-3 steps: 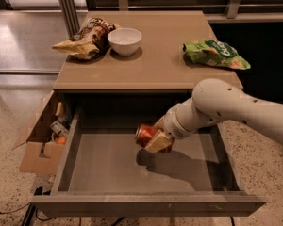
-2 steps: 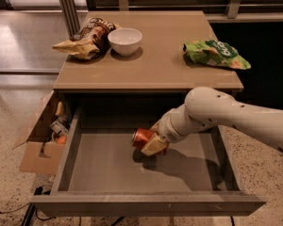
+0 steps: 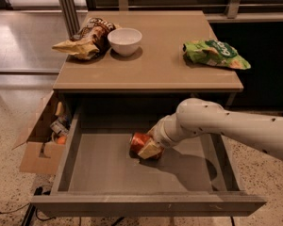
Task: Place coke can into top drawer
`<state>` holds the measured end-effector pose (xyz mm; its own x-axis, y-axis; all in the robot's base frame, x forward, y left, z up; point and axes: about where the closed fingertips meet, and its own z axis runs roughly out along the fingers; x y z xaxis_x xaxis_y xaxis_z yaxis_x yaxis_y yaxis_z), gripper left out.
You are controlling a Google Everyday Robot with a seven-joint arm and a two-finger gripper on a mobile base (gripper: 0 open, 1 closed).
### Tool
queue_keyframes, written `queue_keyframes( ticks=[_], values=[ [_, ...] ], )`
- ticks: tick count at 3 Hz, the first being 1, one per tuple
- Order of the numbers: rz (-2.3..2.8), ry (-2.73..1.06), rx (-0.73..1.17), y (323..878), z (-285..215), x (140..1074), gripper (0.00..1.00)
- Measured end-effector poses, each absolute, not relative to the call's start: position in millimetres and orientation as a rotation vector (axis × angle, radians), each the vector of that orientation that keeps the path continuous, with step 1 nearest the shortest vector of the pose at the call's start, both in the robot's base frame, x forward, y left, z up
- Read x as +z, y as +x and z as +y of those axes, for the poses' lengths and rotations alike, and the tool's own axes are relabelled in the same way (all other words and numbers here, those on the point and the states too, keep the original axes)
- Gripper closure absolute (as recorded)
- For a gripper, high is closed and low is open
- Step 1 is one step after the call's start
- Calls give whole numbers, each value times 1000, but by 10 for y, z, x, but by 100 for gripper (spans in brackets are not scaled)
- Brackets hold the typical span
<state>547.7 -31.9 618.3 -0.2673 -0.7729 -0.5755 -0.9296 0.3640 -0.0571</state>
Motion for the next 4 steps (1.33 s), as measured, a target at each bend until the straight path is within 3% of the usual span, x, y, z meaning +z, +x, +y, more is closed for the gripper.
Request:
queue_keyframes(
  ticks=[1, 2, 4],
  values=[
    [2112, -1469, 396, 5489, -306, 6157, 87],
    [2112, -1469, 396, 5489, -306, 6157, 54],
    [2112, -1469, 396, 5489, -306, 6157, 9]
  ],
)
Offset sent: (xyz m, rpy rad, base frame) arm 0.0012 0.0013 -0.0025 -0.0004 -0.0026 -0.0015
